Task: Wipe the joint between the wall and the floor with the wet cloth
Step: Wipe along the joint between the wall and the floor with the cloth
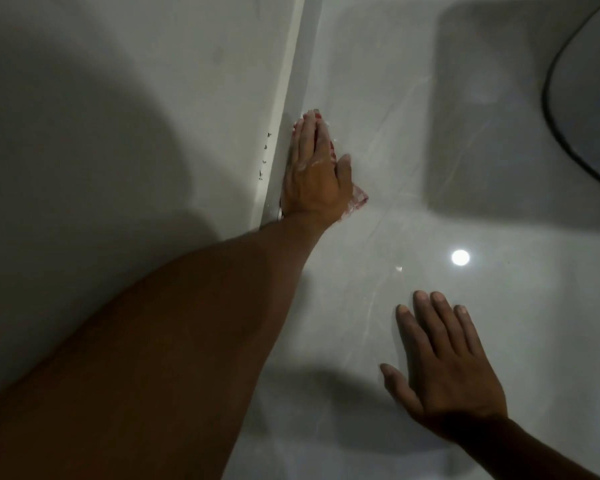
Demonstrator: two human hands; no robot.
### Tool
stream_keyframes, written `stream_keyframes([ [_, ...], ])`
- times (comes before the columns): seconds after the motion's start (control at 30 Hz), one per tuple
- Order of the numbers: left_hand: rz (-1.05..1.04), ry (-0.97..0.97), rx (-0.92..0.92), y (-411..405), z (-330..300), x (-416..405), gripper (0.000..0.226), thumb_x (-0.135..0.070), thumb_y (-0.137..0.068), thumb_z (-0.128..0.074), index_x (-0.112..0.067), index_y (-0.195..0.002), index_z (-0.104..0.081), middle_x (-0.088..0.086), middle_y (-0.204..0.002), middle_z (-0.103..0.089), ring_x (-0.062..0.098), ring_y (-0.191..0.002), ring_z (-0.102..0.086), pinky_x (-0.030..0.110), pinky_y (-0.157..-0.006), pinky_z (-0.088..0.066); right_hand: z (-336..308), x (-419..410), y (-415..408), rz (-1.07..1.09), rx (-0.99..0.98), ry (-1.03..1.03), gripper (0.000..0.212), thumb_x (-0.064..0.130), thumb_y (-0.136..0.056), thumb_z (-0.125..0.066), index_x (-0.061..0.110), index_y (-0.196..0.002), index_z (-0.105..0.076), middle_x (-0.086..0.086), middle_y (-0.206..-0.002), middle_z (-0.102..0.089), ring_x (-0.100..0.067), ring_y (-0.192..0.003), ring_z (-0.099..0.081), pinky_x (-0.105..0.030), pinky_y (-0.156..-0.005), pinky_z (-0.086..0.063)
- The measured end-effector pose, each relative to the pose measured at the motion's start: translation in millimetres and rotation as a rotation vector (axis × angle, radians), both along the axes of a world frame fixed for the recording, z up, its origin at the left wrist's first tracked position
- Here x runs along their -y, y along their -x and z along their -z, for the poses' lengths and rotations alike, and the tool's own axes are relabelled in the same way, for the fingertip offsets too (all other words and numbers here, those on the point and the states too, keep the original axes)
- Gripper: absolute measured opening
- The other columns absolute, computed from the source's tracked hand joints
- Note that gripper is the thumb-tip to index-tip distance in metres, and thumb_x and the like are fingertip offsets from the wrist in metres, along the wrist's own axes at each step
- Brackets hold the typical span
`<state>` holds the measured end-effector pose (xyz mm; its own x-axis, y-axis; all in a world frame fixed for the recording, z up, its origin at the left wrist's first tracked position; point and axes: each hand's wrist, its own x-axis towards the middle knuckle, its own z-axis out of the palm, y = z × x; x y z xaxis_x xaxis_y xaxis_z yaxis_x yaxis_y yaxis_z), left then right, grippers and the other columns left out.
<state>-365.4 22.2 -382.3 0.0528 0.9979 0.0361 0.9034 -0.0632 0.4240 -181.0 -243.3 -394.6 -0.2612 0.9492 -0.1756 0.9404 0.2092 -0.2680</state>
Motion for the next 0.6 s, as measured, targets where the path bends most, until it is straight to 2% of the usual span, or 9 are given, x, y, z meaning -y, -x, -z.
stream_keyframes([
  [0.1,-0.105,0.017,0.079,-10,-4,-20,0.071,-0.043,-0.103,-0.041,-0.004,-0.157,-0.017,0.011,-0.168,-0.014,0.025,-0.155,-0.014,0.022,-0.119,-0.007,0,0,1,-0.001,-0.004,-0.019,0.086,0.063,-0.087,-0.05,0.01,-0.153,-0.034,-0.019,-0.164,-0.025,-0.036,-0.155,-0.019,-0.056,-0.123,-0.02],
  [0.2,-0.101,0.033,0.069,-13,-6,-34,0.07,-0.044,-0.104,-0.039,-0.005,-0.157,-0.015,0.009,-0.169,-0.011,0.022,-0.155,-0.013,0.02,-0.115,-0.007,0,1,0,0.01,-0.018,-0.042,0.085,0.063,-0.087,-0.05,0.01,-0.152,-0.037,-0.018,-0.163,-0.028,-0.036,-0.154,-0.021,-0.057,-0.121,-0.022],
  [0.3,0.003,0.035,-0.012,-12,-5,-44,0.065,-0.045,-0.103,-0.033,-0.009,-0.156,-0.025,0.008,-0.167,-0.023,0.025,-0.155,-0.012,0.03,-0.125,-0.005,1,0,1,0.019,-0.036,-0.046,0.084,0.063,-0.087,-0.05,0.011,-0.152,-0.037,-0.017,-0.164,-0.028,-0.035,-0.155,-0.02,-0.055,-0.123,-0.02],
  [0.37,0.081,0.034,-0.078,-9,-4,-46,0.061,-0.041,-0.1,-0.03,-0.01,-0.153,-0.036,0.007,-0.163,-0.033,0.028,-0.154,-0.017,0.04,-0.129,-0.011,2,0,0,0.012,-0.036,-0.049,0.085,0.062,-0.086,-0.051,0.011,-0.152,-0.036,-0.018,-0.164,-0.027,-0.035,-0.155,-0.02,-0.055,-0.123,-0.02],
  [0.5,0.202,0.007,-0.123,-2,-5,-26,0.055,-0.033,-0.099,-0.033,-0.011,-0.147,-0.046,0.008,-0.156,-0.044,0.033,-0.149,-0.029,0.051,-0.123,-0.026,1,1,1,0.007,-0.035,-0.041,0.085,0.061,-0.086,-0.051,0.009,-0.152,-0.039,-0.019,-0.164,-0.027,-0.035,-0.155,-0.02,-0.056,-0.122,-0.021],
  [0.6,0.217,0.012,-0.146,2,-5,15,0.056,-0.034,-0.1,-0.029,-0.011,-0.147,-0.047,0.007,-0.154,-0.047,0.034,-0.148,-0.032,0.052,-0.123,-0.028,0,0,1,0.01,-0.037,-0.018,0.085,0.062,-0.087,-0.049,0.01,-0.152,-0.038,-0.018,-0.164,-0.026,-0.035,-0.155,-0.019,-0.055,-0.124,-0.019],
])
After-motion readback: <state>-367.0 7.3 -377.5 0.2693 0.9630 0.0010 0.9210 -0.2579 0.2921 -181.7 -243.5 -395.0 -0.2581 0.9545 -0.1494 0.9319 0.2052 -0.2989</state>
